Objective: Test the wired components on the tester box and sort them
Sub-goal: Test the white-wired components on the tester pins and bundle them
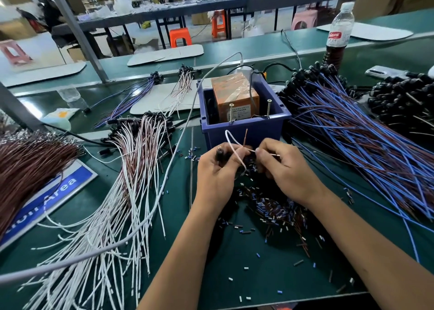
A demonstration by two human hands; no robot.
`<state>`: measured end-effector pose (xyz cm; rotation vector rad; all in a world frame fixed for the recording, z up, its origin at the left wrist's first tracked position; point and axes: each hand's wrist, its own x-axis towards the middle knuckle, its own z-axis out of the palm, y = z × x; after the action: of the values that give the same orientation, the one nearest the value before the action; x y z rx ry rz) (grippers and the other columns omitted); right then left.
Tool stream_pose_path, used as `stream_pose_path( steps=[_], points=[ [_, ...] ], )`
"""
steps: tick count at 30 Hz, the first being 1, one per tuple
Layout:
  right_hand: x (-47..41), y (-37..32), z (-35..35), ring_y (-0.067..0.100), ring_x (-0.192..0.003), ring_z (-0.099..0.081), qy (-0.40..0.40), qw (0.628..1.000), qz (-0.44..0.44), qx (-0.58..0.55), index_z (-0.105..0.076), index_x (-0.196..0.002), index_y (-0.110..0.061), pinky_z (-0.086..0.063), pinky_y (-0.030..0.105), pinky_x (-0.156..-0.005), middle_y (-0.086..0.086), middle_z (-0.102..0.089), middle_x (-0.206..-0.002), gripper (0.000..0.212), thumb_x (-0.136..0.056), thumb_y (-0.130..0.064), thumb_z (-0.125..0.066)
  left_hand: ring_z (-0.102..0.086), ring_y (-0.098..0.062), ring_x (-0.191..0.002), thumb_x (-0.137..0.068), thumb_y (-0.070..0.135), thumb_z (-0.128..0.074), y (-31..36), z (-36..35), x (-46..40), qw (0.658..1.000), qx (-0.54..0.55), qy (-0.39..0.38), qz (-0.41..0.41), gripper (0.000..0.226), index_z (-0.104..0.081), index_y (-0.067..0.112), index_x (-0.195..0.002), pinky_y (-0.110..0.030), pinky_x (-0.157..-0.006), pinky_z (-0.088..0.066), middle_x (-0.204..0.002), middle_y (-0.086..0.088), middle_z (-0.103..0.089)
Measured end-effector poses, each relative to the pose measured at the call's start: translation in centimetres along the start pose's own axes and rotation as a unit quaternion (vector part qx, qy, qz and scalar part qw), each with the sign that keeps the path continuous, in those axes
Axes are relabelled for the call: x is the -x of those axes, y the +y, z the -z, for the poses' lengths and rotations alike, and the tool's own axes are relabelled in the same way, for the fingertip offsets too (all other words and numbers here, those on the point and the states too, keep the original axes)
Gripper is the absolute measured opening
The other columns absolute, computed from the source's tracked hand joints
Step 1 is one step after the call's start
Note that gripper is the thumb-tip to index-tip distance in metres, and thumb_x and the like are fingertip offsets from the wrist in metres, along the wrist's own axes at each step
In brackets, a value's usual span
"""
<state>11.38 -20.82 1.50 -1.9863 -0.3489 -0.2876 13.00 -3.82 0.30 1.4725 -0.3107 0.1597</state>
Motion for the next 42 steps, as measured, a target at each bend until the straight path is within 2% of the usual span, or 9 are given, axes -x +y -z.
stream_pose_path(
  steps=[5, 14, 20, 25, 29, 32, 35, 38, 42],
  points=[
    [0.0, 0.0, 0.1, 0.014, -0.059, -0.056, -0.036, 0.999, 0.009, 0.002, -0.062, -0.068, -0.015, -0.044, 0.032, -0.058, 0.002, -0.063, -0.064, 0.038, -0.105, -0.018, -0.061, -0.073, -0.018, -0.085, -0.098, 0.006, -0.067, 0.3, 0.0, 0.2, 0.999, -0.001, -0.033, 0.006, 0.011, -0.076, 0.002, -0.097, -0.028, -0.078, -0.057, -0.093, -0.010, -0.078],
    [-0.3, 0.4, 0.2, 0.010, -0.051, -0.051, 0.024, 0.996, -0.033, -0.082, -0.065, -0.075, -0.011, -0.038, 0.015, -0.049, 0.007, -0.067, -0.066, 0.038, -0.109, -0.024, -0.053, -0.071, -0.014, -0.082, -0.098, 0.005, -0.067, 0.4, 0.2, 0.1, 0.997, -0.055, 0.060, 0.015, 0.012, -0.077, 0.002, -0.091, -0.030, -0.083, -0.058, -0.085, -0.003, -0.077],
    [-0.2, 0.6, 0.3, 0.010, -0.050, -0.052, 0.035, 0.999, -0.015, -0.033, -0.067, -0.071, -0.013, -0.041, 0.023, -0.051, 0.003, -0.068, -0.063, 0.046, -0.111, -0.029, -0.049, -0.071, -0.022, -0.076, -0.097, 0.004, -0.068, 0.4, 0.1, 0.2, 0.992, -0.111, 0.061, -0.013, 0.017, -0.073, 0.005, -0.082, -0.021, -0.073, -0.053, -0.076, -0.004, -0.074],
    [-0.3, 0.5, 0.6, 0.006, -0.050, -0.052, 0.048, 0.998, -0.003, -0.050, -0.067, -0.069, -0.016, -0.041, 0.018, -0.053, 0.005, -0.067, -0.062, 0.048, -0.110, -0.032, -0.050, -0.068, -0.034, -0.076, -0.098, 0.004, -0.067, 0.7, 0.1, 0.1, 0.994, -0.096, 0.046, -0.024, 0.020, -0.073, 0.013, -0.082, -0.036, -0.074, -0.056, -0.075, -0.010, -0.070],
    [-0.4, 0.5, 1.1, 0.013, -0.049, -0.051, 0.131, 0.989, -0.008, -0.075, -0.067, -0.073, -0.018, -0.040, 0.028, -0.046, 0.006, -0.066, -0.065, 0.045, -0.110, -0.034, -0.049, -0.065, -0.009, -0.069, -0.098, -0.002, -0.064, 0.7, 0.5, 0.1, 0.992, -0.099, 0.065, -0.033, 0.020, -0.072, 0.002, -0.080, -0.016, -0.068, -0.049, -0.071, 0.004, -0.070],
    [-0.6, 0.6, 1.9, 0.013, -0.051, -0.050, 0.187, 0.977, -0.013, -0.099, -0.069, -0.090, -0.022, -0.039, 0.028, -0.047, 0.004, -0.067, -0.069, 0.031, -0.109, -0.038, -0.050, -0.067, -0.009, -0.072, -0.100, 0.004, -0.064, 0.9, 0.6, 0.2, 0.992, -0.082, 0.091, -0.036, 0.022, -0.073, 0.013, -0.082, -0.018, -0.070, -0.051, -0.072, 0.008, -0.071],
    [-0.3, 0.0, 1.1, 0.003, -0.049, -0.052, 0.144, 0.987, 0.000, -0.074, -0.070, -0.097, -0.020, -0.037, 0.016, -0.047, 0.004, -0.068, -0.069, 0.022, -0.103, -0.040, -0.062, -0.067, -0.019, -0.072, -0.099, 0.008, -0.066, 1.1, -0.3, 0.4, 0.989, -0.074, 0.111, -0.063, 0.021, -0.072, 0.022, -0.084, -0.024, -0.070, -0.053, -0.074, 0.001, -0.071],
    [-0.2, -0.5, 0.2, 0.007, -0.048, -0.052, 0.068, 0.990, 0.013, -0.123, -0.076, -0.099, -0.013, -0.040, 0.016, -0.046, 0.009, -0.071, -0.070, 0.008, -0.100, -0.013, -0.068, -0.065, -0.014, -0.071, -0.100, 0.011, -0.065, 0.9, -0.8, 0.2, 0.986, -0.048, 0.148, -0.059, 0.021, -0.072, 0.024, -0.084, -0.028, -0.071, -0.052, -0.074, 0.004, -0.071],
    [-0.3, -0.9, -0.1, 0.017, -0.052, -0.055, -0.008, 0.971, -0.012, -0.240, -0.075, -0.116, -0.011, -0.037, 0.020, -0.040, 0.014, -0.076, -0.091, 0.028, -0.096, 0.006, -0.065, -0.065, -0.007, -0.067, -0.102, 0.013, -0.064, 0.9, -0.8, 0.0, 0.982, 0.009, 0.187, -0.018, 0.023, -0.072, 0.022, -0.083, -0.018, -0.068, -0.050, -0.071, 0.003, -0.071]
  ],
)
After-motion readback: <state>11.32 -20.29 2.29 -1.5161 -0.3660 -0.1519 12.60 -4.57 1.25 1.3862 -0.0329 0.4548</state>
